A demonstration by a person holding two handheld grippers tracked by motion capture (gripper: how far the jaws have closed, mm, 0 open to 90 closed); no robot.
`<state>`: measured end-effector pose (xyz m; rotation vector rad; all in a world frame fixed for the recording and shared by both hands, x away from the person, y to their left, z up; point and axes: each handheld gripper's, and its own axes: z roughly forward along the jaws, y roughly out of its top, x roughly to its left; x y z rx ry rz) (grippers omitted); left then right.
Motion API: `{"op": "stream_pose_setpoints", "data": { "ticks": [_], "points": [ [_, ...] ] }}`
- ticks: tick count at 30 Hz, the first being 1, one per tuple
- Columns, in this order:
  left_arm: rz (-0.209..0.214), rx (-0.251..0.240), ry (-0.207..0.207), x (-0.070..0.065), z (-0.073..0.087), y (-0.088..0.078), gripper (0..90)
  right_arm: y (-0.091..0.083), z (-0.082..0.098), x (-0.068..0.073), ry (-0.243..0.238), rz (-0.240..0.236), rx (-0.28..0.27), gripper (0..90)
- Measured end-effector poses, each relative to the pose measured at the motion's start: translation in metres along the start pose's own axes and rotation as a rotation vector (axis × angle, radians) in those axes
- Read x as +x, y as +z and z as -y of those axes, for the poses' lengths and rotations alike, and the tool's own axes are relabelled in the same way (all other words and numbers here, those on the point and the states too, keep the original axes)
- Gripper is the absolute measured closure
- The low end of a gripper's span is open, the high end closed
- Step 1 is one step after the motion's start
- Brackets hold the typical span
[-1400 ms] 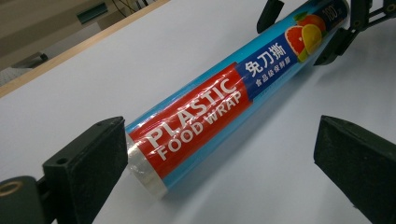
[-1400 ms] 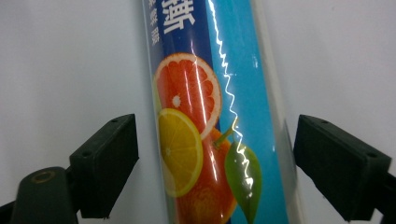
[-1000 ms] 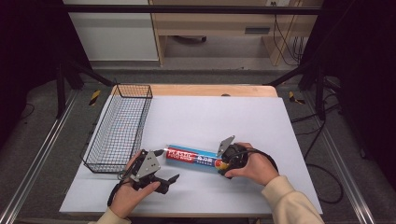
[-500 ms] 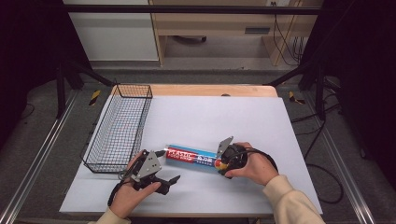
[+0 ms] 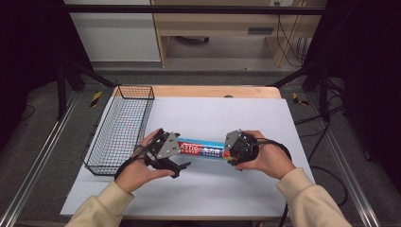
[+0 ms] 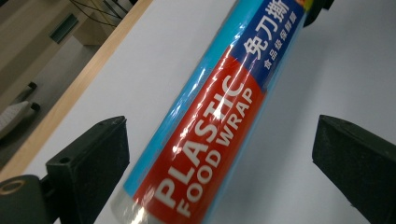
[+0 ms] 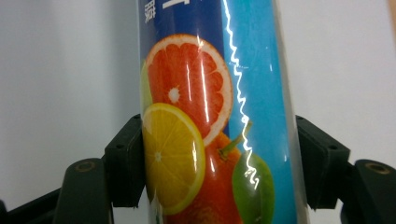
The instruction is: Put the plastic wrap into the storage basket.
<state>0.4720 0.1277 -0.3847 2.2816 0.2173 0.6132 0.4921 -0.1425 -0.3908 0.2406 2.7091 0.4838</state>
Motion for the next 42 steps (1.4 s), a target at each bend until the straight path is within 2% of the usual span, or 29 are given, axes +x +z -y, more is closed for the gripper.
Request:
{"op": "stream_pose_setpoints", "data": {
  "ticks": [1,2,4,6,8,15,20,26,33,42],
  "points": [
    [0.002,0.018,0.030,0.003,-0.007,0.003,4.0,-0.005,-0.002,-0.003,-0.008,0.007,0.003,30.5],
    [0.002,0.018,0.030,0.003,-0.007,0.003,4.1,-0.005,-0.002,-0.003,-0.008,0.007,0.003,30.5],
    [0.006,0.046,0.095,0.008,-0.020,0.010,4.5,-0.018,-0.009,-0.011,-0.037,0.017,-0.002,30.6],
    [0.007,0.056,0.110,0.009,-0.024,0.012,4.7,-0.021,-0.010,-0.012,-0.045,0.020,0.003,30.5],
    [-0.002,0.069,0.147,0.012,-0.034,0.017,5.1,-0.031,-0.017,-0.015,-0.073,0.036,0.017,30.6],
    [0.013,0.119,0.197,0.015,-0.046,0.024,6.4,-0.044,-0.025,-0.015,-0.087,0.040,0.019,30.6],
    [0.019,0.167,0.242,0.014,-0.052,0.027,14.0,-0.053,-0.032,-0.013,-0.110,0.046,0.000,30.6],
    [0.031,0.178,0.237,0.017,-0.053,0.026,25.5,-0.056,-0.036,-0.014,-0.122,0.056,0.005,30.7],
    [0.029,0.201,0.235,0.015,-0.054,0.025,26.7,-0.054,-0.035,-0.013,-0.117,0.052,-0.007,30.7],
    [0.026,0.194,0.242,0.016,-0.052,0.025,26.4,-0.054,-0.036,-0.011,-0.131,0.063,-0.020,30.9]
  ]
}}
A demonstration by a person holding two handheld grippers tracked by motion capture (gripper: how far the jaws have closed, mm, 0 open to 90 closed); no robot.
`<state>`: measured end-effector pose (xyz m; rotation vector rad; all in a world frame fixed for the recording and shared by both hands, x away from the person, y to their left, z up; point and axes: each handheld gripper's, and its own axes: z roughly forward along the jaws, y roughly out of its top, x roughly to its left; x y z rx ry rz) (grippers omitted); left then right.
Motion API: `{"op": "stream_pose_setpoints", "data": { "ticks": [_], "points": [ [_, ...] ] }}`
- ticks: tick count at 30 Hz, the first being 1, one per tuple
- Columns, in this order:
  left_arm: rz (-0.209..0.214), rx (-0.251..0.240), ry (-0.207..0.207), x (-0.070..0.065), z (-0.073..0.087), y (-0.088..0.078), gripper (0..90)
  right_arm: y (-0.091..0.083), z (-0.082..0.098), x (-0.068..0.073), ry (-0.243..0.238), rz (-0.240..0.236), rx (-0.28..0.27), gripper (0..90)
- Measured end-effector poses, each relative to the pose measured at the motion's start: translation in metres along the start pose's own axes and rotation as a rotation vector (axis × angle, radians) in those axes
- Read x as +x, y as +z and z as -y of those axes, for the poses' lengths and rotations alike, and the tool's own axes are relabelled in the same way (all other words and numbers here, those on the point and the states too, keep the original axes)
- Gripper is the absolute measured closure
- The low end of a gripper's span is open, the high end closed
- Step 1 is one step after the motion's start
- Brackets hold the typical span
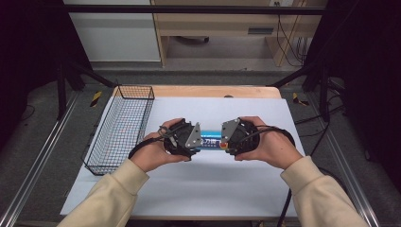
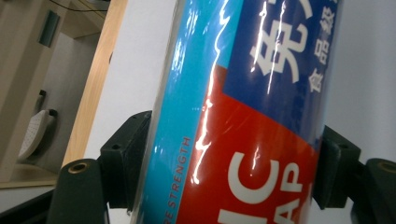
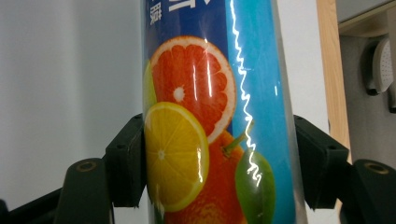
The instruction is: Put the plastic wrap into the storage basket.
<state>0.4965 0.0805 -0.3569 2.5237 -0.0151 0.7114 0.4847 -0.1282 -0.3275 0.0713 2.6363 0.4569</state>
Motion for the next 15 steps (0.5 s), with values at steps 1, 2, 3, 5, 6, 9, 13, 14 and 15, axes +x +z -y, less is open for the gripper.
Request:
{"op": "stream_pose_setpoints", "data": {
  "ticks": [1,2,3,5,6,9,13,14,15],
  "points": [
    [0.001,0.003,-0.002,-0.0001,0.0003,0.0015,26.3,0.0001,-0.0001,0.0002,-0.001,0.001,0.003,31.0],
    [0.005,0.004,-0.001,-0.0001,0.0005,0.0023,26.2,0.0005,-0.0002,0.0009,0.002,0.001,0.003,31.0],
    [0.005,0.004,-0.001,-0.0001,0.0005,0.0023,26.2,0.0008,-0.0006,0.0013,0.004,-0.004,0.002,31.0],
    [0.014,0.009,0.005,-0.0015,0.0011,0.0042,26.4,0.0016,-0.0009,0.0022,-0.003,-0.004,0.003,31.1],
    [0.014,0.009,0.005,-0.0015,0.0011,0.0042,26.8,0.0016,-0.0009,0.0022,-0.003,-0.004,0.003,31.1],
    [0.015,0.014,0.006,-0.0026,0.0025,0.0041,27.0,0.0040,-0.0001,0.0031,0.001,-0.013,-0.004,31.1],
    [0.011,0.009,0.000,-0.0047,0.0042,0.0021,27.3,0.0054,-0.0011,0.0040,0.002,-0.016,-0.005,31.0],
    [0.011,0.009,0.000,-0.0047,0.0042,0.0021,27.3,0.0054,-0.0011,0.0040,0.002,-0.016,-0.005,31.0],
    [0.011,0.009,-0.004,-0.0070,0.0041,0.0000,27.5,0.0060,-0.0009,0.0041,0.000,-0.022,-0.011,30.7]
  ]
}}
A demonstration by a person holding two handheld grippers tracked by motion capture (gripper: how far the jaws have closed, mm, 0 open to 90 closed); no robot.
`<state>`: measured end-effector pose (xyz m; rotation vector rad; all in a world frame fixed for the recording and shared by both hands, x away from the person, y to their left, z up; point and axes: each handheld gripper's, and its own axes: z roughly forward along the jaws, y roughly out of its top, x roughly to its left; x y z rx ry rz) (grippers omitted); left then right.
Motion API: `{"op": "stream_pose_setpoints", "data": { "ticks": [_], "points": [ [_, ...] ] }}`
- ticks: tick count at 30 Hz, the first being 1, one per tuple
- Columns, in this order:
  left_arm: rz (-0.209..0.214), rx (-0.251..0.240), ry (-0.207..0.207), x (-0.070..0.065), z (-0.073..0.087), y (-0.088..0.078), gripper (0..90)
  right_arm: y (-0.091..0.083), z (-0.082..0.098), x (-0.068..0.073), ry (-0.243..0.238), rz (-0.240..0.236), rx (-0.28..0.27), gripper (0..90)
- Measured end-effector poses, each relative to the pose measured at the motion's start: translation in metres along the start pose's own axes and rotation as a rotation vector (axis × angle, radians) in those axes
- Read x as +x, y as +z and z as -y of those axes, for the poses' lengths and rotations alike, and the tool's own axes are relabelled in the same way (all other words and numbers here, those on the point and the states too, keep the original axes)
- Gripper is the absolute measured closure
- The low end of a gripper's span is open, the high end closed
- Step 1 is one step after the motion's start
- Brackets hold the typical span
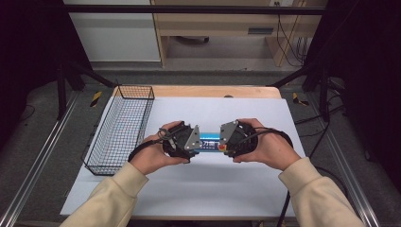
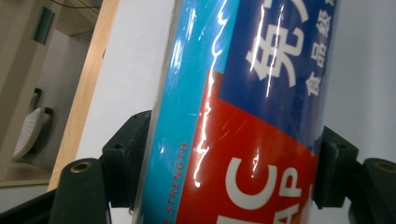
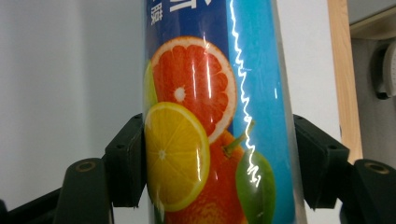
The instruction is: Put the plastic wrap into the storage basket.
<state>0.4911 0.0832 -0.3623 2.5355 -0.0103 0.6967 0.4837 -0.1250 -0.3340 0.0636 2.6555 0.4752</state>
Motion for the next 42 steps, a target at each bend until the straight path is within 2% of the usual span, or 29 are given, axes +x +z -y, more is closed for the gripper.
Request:
{"op": "stream_pose_setpoints", "data": {
  "ticks": [1,2,5,6,7,8,9,10,12,14,15,20,22,23,24,25,28,29,30,32,33,35,40,41,42],
  "points": [
    [0.000,0.000,0.000,0.000,0.000,0.000,27.5,0.000,0.000,0.000,0.000,0.000,0.000,30.7],
    [-0.026,0.007,0.012,-0.003,-0.001,-0.002,27.6,0.001,0.001,0.001,-0.011,0.011,-0.010,30.4],
    [-0.039,0.009,0.016,-0.004,-0.001,-0.004,27.8,0.001,0.000,0.003,-0.013,0.020,-0.004,29.9],
    [-0.036,0.010,0.005,-0.005,0.000,-0.005,27.9,0.002,0.001,0.003,-0.020,0.034,-0.007,17.9],
    [-0.036,0.010,0.005,-0.005,0.000,-0.005,27.9,0.002,0.001,0.003,-0.020,0.034,-0.007,17.9],
    [-0.036,0.013,-0.002,-0.005,0.001,-0.006,27.9,0.003,0.001,0.003,-0.020,0.046,0.005,12.7],
    [-0.040,0.018,-0.006,-0.006,0.003,-0.008,28.0,0.000,0.006,0.002,-0.029,0.096,0.013,9.9],
    [-0.043,0.024,-0.004,-0.006,0.004,-0.010,28.0,-0.002,0.009,0.001,-0.027,0.104,0.015,7.3],
    [-0.047,0.032,-0.006,-0.005,0.006,-0.013,28.0,-0.007,0.018,-0.001,0.001,0.124,0.018,5.9],
    [-0.051,0.039,-0.009,-0.006,0.008,-0.015,28.0,-0.010,0.023,-0.001,0.008,0.126,0.017,6.0],
    [-0.052,0.048,-0.013,-0.005,0.010,-0.018,28.1,-0.015,0.035,-0.001,0.033,0.134,0.010,6.1],
    [-0.067,0.069,-0.018,-0.003,0.019,-0.026,28.1,-0.022,0.057,0.000,0.109,0.153,-0.004,6.0],
    [-0.073,0.076,-0.033,0.000,0.023,-0.029,28.1,-0.019,0.079,0.000,0.211,0.197,-0.011,7.2],
    [-0.088,0.076,-0.056,0.003,0.027,-0.033,28.2,-0.016,0.086,-0.001,0.262,0.214,-0.015,7.2],
    [-0.088,0.076,-0.056,0.003,0.027,-0.033,28.2,-0.013,0.091,-0.001,0.302,0.228,-0.017,7.5],
    [-0.095,0.076,-0.072,0.006,0.029,-0.035,28.2,-0.013,0.091,-0.001,0.302,0.228,-0.017,7.5],
    [-0.127,0.079,-0.124,0.012,0.035,-0.043,28.3,0.003,0.106,0.001,0.456,0.290,-0.044,9.3],
    [-0.148,0.078,-0.150,0.014,0.037,-0.047,28.4,0.017,0.113,0.004,0.549,0.340,-0.030,10.9],
    [-0.159,0.081,-0.164,0.016,0.038,-0.049,28.4,0.022,0.114,0.005,0.587,0.359,-0.012,10.2],
    [-0.177,0.075,-0.201,0.018,0.041,-0.053,28.5,0.036,0.119,0.007,0.699,0.408,0.003,10.9],
    [-0.183,0.069,-0.219,0.019,0.042,-0.055,28.6,0.040,0.122,0.009,0.748,0.429,0.001,13.9],
    [-0.196,0.070,-0.244,0.021,0.044,-0.059,28.6,0.048,0.129,0.012,0.825,0.490,-0.029,9.8],
    [-0.215,0.093,-0.273,0.023,0.046,-0.068,28.7,0.058,0.144,0.023,0.967,0.541,-0.112,10.2],
    [-0.222,0.100,-0.279,0.023,0.047,-0.070,28.7,0.058,0.148,0.025,1.010,0.526,-0.135,10.0],
    [-0.229,0.110,-0.286,0.023,0.047,-0.072,28.7,0.057,0.152,0.025,1.024,0.503,-0.146,9.2]
  ]
}}
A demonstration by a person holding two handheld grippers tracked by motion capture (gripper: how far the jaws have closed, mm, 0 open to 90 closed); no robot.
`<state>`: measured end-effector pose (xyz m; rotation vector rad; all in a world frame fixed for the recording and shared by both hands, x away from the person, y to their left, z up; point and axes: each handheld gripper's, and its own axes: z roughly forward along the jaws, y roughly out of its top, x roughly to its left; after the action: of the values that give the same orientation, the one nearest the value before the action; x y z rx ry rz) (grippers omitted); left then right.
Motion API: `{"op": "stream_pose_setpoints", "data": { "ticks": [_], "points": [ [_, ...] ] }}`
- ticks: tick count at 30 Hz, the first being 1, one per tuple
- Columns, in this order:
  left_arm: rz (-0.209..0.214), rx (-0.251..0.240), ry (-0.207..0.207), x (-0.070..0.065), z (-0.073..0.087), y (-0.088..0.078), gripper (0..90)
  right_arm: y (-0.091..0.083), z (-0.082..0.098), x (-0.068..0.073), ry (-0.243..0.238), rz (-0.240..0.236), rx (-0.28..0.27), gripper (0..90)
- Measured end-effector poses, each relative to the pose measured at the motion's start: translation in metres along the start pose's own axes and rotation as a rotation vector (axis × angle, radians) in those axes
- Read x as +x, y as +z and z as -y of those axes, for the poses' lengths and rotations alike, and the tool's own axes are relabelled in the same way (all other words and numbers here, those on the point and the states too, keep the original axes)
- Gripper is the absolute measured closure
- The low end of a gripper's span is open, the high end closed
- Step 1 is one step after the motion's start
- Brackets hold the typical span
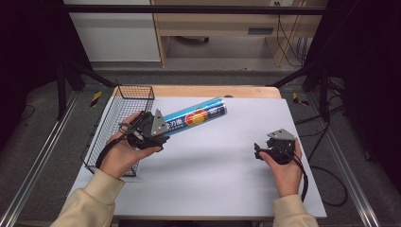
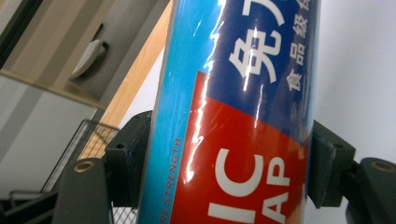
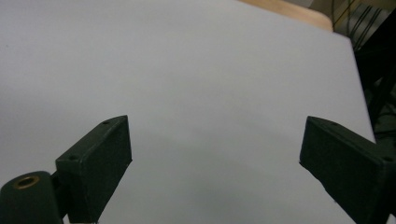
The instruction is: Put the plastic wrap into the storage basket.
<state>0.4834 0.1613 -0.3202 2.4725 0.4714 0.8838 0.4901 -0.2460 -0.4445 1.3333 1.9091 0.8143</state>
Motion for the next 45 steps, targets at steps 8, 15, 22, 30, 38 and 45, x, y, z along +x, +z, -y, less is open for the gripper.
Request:
{"op": "stream_pose_setpoints", "data": {
  "ticks": [8,15,22,30,38,45],
  "points": [
    [-0.038,0.037,-0.064,0.005,0.003,-0.013,28.9,-0.003,0.015,-0.014,0.051,0.011,0.024,8.9],
    [-0.073,0.076,-0.103,0.008,0.006,-0.018,29.1,-0.003,0.017,-0.016,0.073,0.018,0.024,8.2],
    [-0.127,0.108,-0.152,0.009,0.008,-0.034,29.3,-0.002,0.018,-0.011,0.076,0.010,0.034,8.1],
    [-0.186,0.148,-0.221,0.011,0.016,-0.049,29.5,-0.002,0.019,-0.014,0.095,0.015,0.037,8.2],
    [-0.220,0.204,-0.310,0.012,0.034,-0.056,29.7,-0.004,0.020,-0.013,0.104,0.007,0.033,8.3],
    [-0.232,0.272,-0.360,0.013,0.045,-0.055,29.9,-0.005,0.020,-0.015,0.118,0.002,0.026,8.5]
  ]
}}
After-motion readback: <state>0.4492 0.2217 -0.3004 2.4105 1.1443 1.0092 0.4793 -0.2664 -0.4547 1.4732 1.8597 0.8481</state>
